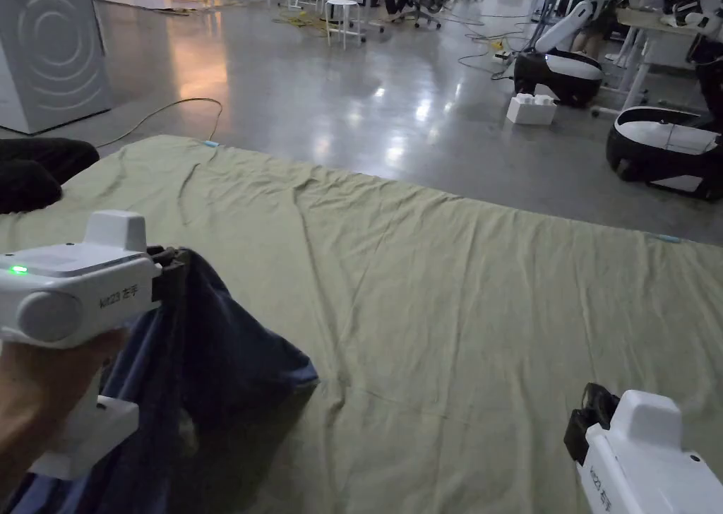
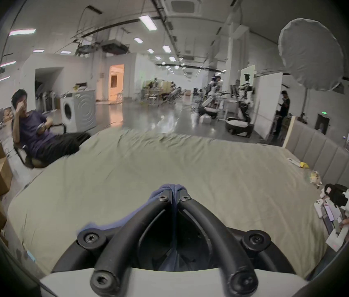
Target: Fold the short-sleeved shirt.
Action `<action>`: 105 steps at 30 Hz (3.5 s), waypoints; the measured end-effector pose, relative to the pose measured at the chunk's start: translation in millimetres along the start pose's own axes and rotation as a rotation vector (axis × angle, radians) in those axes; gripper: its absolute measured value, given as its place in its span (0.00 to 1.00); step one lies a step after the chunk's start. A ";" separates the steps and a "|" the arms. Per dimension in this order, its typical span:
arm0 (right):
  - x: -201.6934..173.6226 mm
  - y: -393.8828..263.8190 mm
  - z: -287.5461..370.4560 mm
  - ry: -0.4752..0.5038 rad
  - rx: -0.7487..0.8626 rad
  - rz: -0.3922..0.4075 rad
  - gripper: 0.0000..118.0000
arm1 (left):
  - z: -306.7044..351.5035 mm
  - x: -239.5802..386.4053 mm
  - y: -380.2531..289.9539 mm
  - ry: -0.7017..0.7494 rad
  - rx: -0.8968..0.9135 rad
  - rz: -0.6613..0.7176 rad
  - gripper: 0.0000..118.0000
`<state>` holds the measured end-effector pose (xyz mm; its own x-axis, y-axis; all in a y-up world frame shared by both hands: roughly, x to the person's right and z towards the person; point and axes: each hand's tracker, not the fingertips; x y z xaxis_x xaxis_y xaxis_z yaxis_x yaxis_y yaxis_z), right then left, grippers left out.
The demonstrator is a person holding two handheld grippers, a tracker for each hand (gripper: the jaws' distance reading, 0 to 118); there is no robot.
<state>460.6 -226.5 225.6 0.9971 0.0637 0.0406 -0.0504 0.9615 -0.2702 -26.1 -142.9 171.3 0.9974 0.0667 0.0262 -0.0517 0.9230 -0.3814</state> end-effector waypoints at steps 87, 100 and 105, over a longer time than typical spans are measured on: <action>39.6 35.9 2.5 -0.099 0.110 0.025 0.00 | -102.6 123.3 -82.5 -0.079 -0.256 -0.021 0.02; 57.3 -1.1 -23.3 -0.119 -0.006 0.029 0.00 | -219.6 124.9 -152.6 -0.071 -0.616 -0.022 0.67; 68.2 -14.5 -28.6 -0.132 -0.051 0.040 0.00 | -217.8 142.2 -174.1 -0.005 -0.578 -0.090 0.64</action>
<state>530.9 -243.8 204.7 0.9782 0.1398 0.1537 -0.0841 0.9429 -0.3223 135.5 -376.6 40.1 0.9963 0.0006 0.0861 0.0705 0.5688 -0.8194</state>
